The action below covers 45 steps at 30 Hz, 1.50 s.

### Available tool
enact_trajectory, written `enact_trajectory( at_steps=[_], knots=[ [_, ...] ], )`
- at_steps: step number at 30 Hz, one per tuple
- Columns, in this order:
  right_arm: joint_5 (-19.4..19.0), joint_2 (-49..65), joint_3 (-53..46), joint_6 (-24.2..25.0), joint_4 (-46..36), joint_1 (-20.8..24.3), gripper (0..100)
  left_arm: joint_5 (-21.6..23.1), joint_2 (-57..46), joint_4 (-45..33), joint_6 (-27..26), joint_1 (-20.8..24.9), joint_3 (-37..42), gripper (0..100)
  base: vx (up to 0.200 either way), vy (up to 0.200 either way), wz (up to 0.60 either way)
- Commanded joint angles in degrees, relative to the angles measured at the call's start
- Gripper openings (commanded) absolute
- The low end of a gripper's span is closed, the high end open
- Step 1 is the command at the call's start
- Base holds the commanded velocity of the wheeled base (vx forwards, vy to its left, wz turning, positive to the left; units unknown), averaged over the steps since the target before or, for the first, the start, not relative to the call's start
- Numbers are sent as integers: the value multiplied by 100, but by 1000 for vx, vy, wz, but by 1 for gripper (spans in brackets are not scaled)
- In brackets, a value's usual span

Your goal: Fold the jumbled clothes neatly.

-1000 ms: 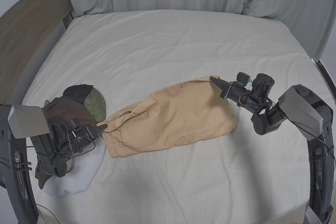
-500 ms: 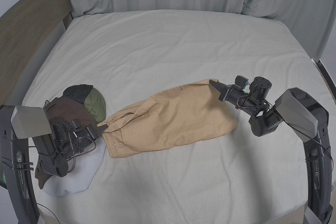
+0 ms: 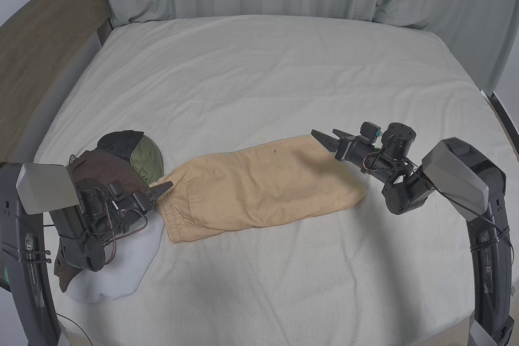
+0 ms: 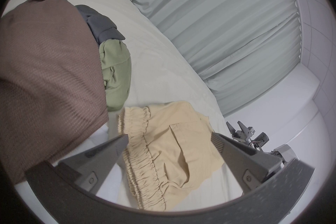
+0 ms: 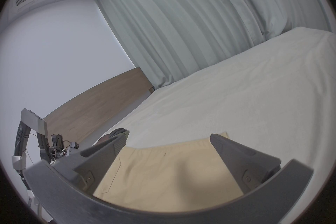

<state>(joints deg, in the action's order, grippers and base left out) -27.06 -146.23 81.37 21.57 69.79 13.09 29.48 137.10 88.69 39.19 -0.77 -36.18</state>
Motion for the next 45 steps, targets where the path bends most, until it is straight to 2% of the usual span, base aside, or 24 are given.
enact_trajectory(
  at_steps=[1,5,12,28,36,37,45],
  knots=[
    [-1,165,-315,-3,8,115,100,5,-210,0,9,-81,-29,100,0,0,0],
    [8,349,-737,-3,8,290,100,5,-491,0,53,-125,-3,100,0,0,0],
    [34,499,-1097,-21,-1,536,100,23,-1141,0,528,-99,76,100,0,0,0],
    [386,525,-1862,-3,70,598,100,93,-2600,0,581,-64,305,100,0,0,0],
    [483,534,-2442,6,281,598,100,225,-3338,-9,844,156,428,100,0,0,0],
    [483,543,-2758,41,500,607,100,252,-3611,-9,853,288,498,100,0,0,0],
    [491,639,-3795,181,1098,642,100,252,-3699,-18,818,595,709,100,0,0,0]
  ],
)
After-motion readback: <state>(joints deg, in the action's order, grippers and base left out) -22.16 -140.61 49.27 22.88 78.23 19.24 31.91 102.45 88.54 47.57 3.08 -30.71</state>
